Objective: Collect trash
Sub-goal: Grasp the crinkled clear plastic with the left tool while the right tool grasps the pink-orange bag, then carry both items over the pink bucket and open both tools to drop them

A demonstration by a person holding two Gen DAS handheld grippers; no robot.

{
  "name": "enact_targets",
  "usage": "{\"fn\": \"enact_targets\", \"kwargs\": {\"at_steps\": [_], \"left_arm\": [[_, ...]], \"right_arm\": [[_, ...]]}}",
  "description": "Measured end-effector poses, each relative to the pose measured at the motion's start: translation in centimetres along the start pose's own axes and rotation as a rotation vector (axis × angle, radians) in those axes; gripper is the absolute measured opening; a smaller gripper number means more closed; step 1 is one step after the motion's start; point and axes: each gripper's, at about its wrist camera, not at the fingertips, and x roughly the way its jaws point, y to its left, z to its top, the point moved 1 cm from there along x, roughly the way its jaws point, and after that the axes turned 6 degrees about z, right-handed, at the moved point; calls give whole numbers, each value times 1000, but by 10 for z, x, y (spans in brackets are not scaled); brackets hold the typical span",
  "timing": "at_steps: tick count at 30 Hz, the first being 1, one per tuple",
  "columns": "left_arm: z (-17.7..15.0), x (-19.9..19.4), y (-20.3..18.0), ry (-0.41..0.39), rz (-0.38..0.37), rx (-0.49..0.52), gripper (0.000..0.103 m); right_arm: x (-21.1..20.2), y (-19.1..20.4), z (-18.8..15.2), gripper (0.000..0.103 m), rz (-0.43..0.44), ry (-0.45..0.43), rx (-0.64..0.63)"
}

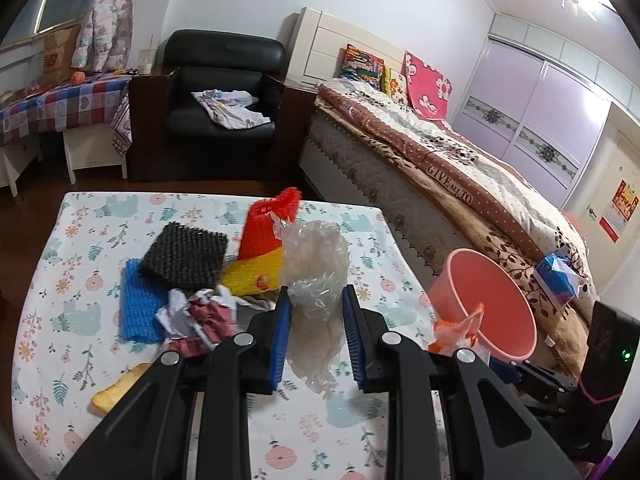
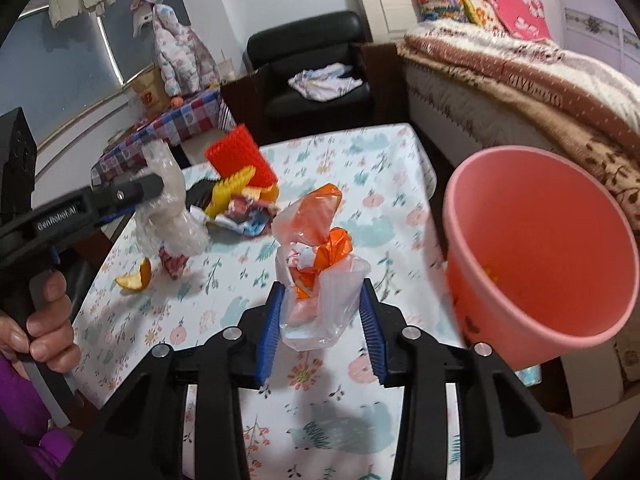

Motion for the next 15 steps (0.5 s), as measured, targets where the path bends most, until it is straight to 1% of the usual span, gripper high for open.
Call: {"fn": "enact_targets", "kwargs": {"at_steps": [8,15], "left_arm": [[6,9,-36,6,-46,33,25],[9,20,-76,9,-94,77,25]], "right_arm": [[-22,-21,8,38,-76,-73,21],[-40,-54,11,38,-153,-120,77]]}}
